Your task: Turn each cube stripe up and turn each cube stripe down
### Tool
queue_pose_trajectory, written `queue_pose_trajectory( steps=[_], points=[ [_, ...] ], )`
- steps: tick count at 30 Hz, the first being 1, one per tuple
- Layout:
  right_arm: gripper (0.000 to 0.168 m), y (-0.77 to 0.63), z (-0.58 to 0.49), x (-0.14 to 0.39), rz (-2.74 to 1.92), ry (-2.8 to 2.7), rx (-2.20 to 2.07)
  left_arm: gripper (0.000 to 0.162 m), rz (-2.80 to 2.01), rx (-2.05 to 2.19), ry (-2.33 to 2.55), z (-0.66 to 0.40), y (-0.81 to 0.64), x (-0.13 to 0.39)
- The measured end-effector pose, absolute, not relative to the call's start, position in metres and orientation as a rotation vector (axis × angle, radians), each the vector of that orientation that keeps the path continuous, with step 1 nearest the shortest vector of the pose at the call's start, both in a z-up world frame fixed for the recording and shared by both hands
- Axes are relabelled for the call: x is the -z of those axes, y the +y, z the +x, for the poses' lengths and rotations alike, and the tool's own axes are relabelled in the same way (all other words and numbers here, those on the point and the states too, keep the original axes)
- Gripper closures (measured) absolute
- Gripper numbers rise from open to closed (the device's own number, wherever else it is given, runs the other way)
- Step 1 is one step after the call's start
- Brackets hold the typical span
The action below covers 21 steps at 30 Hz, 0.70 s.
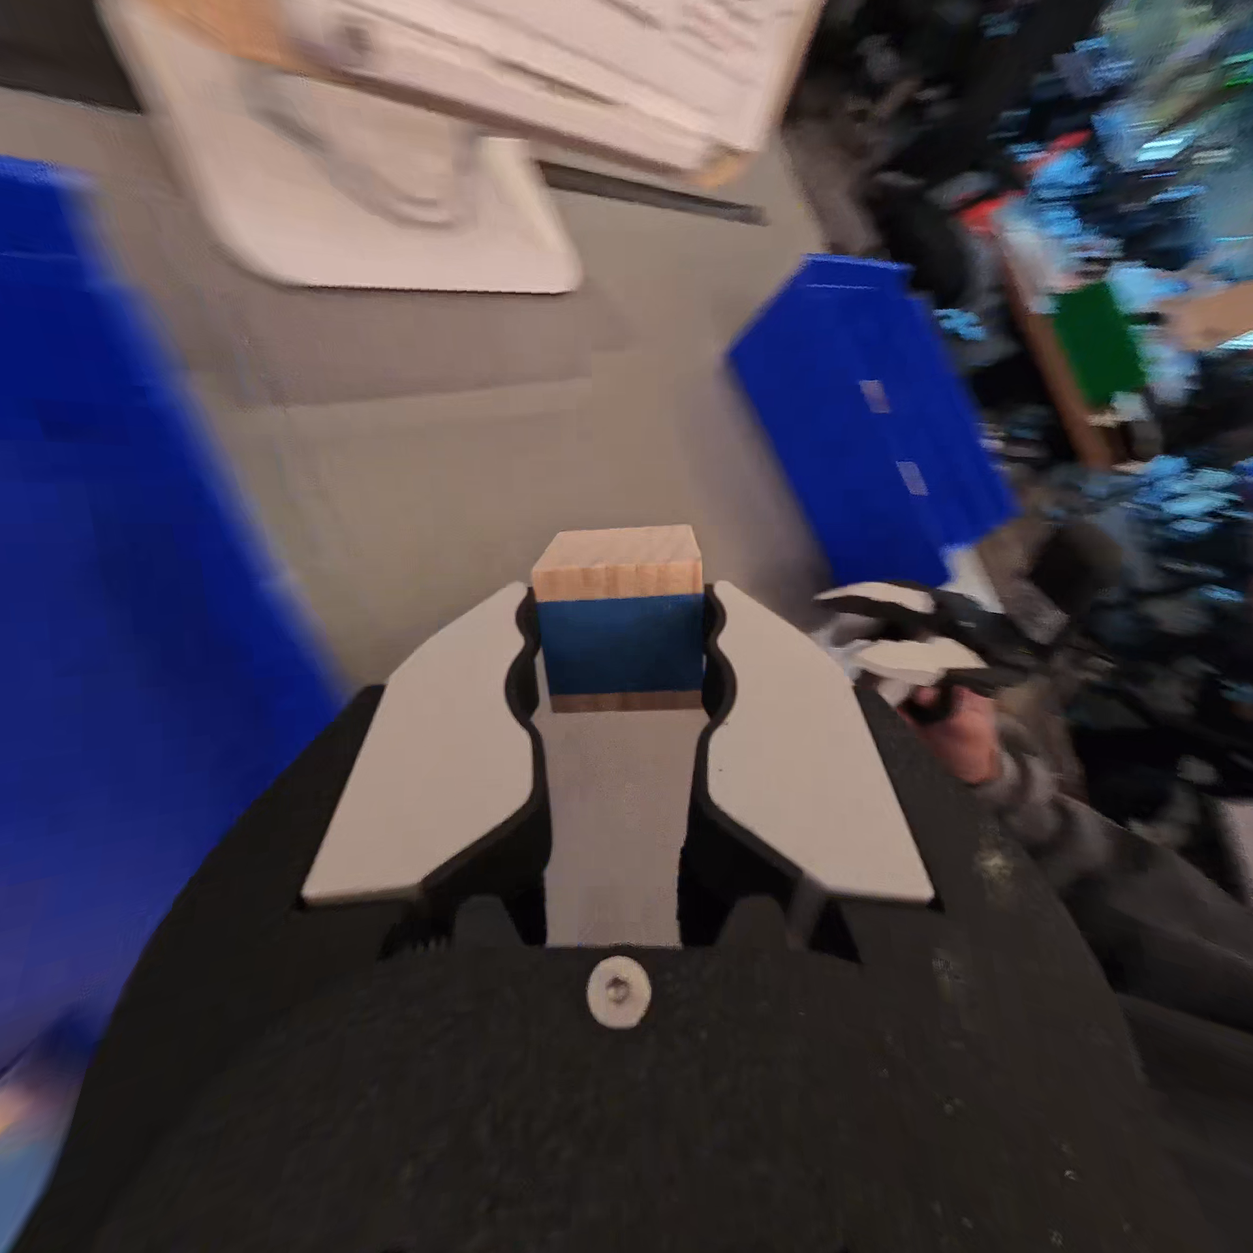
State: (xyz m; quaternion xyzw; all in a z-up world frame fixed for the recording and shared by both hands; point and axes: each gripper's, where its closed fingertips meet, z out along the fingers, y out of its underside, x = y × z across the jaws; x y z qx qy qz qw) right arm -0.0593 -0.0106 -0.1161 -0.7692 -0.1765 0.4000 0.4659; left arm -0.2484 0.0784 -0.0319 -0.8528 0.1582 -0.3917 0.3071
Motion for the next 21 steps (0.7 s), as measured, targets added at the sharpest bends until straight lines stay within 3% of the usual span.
queue_pose_trajectory(
  steps=[5,10,15,21],
  points=[
    [0.114,-0.016,-0.071,0.073,-1.816,-0.326,-1.416,0.118,-2.036,1.684,0.475,-0.156,0.051,0.022],
    [0.089,0.004,-0.088,0.039,-1.764,-0.141,-1.761,0.118,-1.846,2.112,0.338,-0.124,0.035,0.016],
    [0.077,0.024,-0.119,0.043,-1.808,-0.107,-1.829,0.118,-1.922,1.995,0.353,-0.118,0.032,0.029],
    [0.078,0.022,-0.135,0.053,-1.833,-0.128,-1.830,0.118,-1.958,1.917,0.410,-0.115,0.026,0.034]
  ],
)
